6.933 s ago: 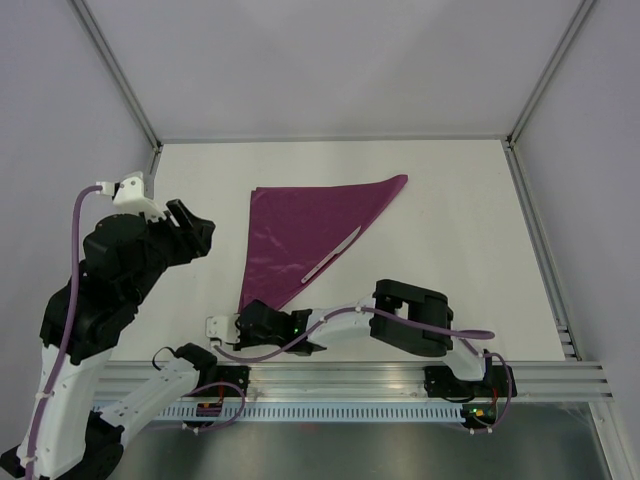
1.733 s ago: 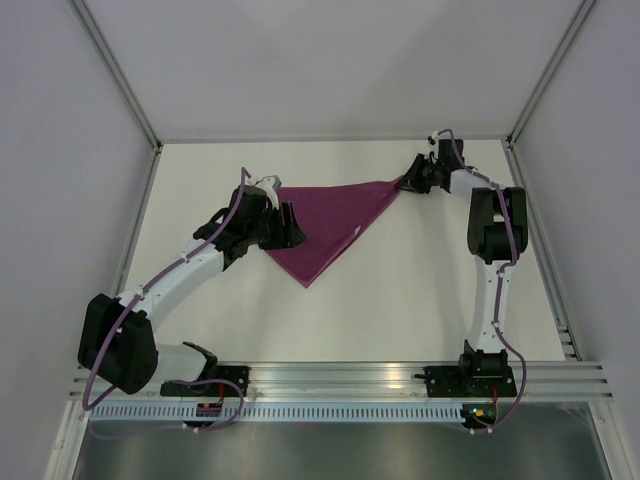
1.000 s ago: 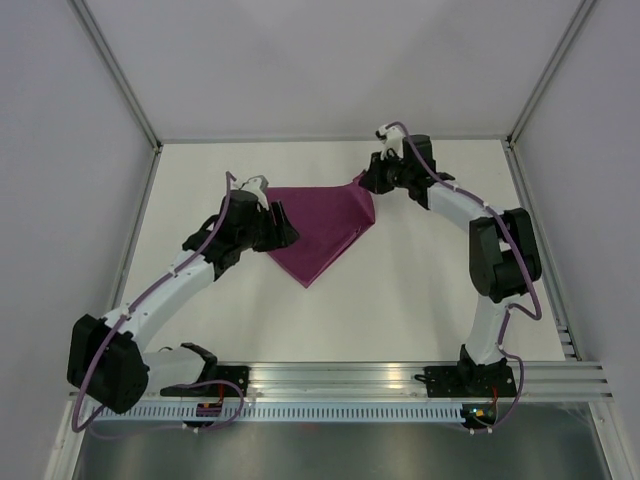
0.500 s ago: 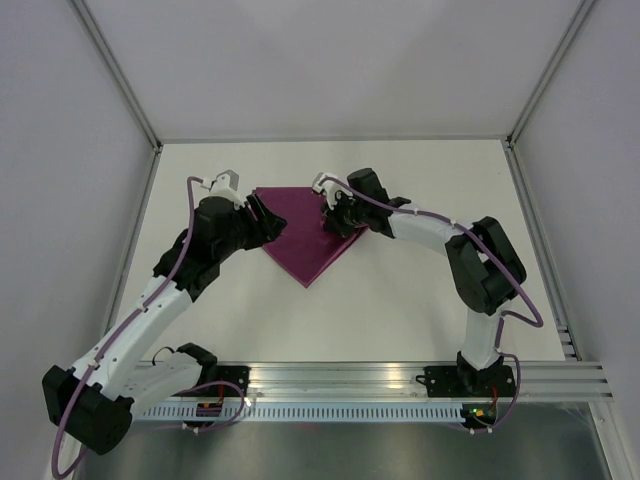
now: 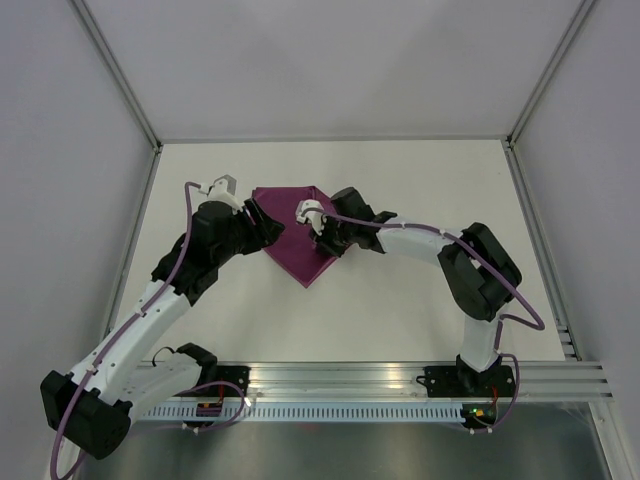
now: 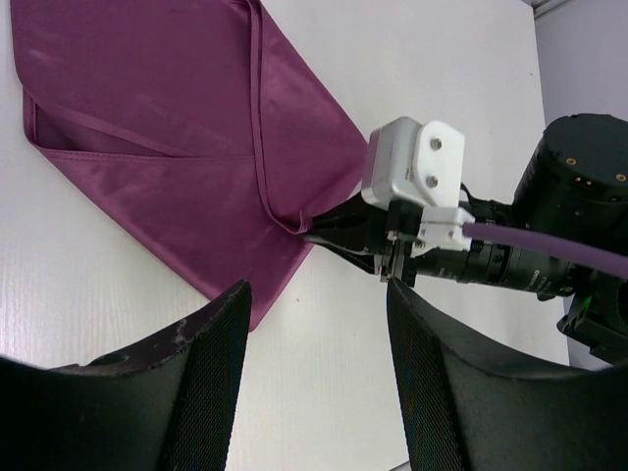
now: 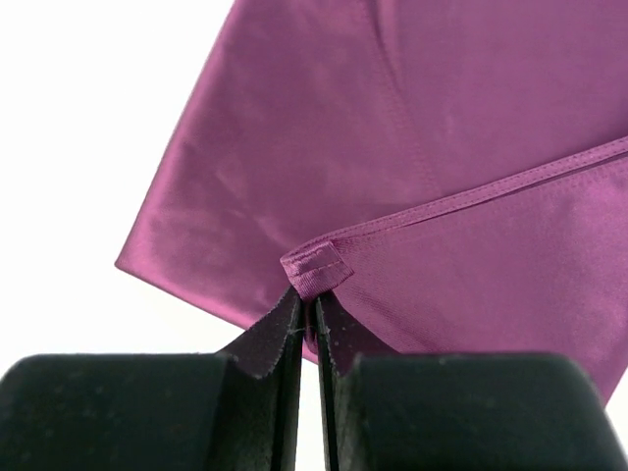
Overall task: Fold the napkin, place the utensils inside, and roll it up
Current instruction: Fold the napkin at the center of the board.
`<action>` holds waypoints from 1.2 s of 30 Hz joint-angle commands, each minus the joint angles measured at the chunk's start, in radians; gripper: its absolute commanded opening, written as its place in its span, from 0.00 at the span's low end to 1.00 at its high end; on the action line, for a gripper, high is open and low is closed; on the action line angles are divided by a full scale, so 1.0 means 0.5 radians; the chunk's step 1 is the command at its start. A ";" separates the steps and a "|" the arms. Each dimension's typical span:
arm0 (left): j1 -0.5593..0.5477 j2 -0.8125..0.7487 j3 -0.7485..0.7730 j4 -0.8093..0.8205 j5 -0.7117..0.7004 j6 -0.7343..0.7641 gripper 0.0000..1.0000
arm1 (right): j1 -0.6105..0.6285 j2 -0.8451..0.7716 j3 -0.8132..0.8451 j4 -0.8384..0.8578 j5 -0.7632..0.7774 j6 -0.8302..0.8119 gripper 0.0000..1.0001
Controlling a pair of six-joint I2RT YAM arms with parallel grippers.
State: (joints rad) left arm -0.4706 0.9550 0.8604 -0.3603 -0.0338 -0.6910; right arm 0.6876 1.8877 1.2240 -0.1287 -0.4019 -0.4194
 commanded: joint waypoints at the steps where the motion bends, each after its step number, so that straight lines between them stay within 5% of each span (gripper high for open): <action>1: 0.005 -0.032 -0.009 0.024 -0.034 -0.078 0.62 | 0.067 -0.091 -0.015 0.030 0.018 -0.109 0.13; 25: 0.002 0.020 -0.024 0.040 0.000 -0.051 0.63 | 0.242 -0.036 -0.055 -0.006 0.071 -0.180 0.16; 36: 0.005 0.029 -0.003 0.046 0.003 -0.041 0.63 | 0.324 0.029 -0.024 -0.077 0.003 -0.189 0.33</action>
State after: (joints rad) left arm -0.4706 0.9737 0.8524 -0.3614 -0.0353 -0.6914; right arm 0.8360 1.8938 1.1999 -0.1577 -0.3573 -0.5018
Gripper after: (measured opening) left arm 0.627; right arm 0.317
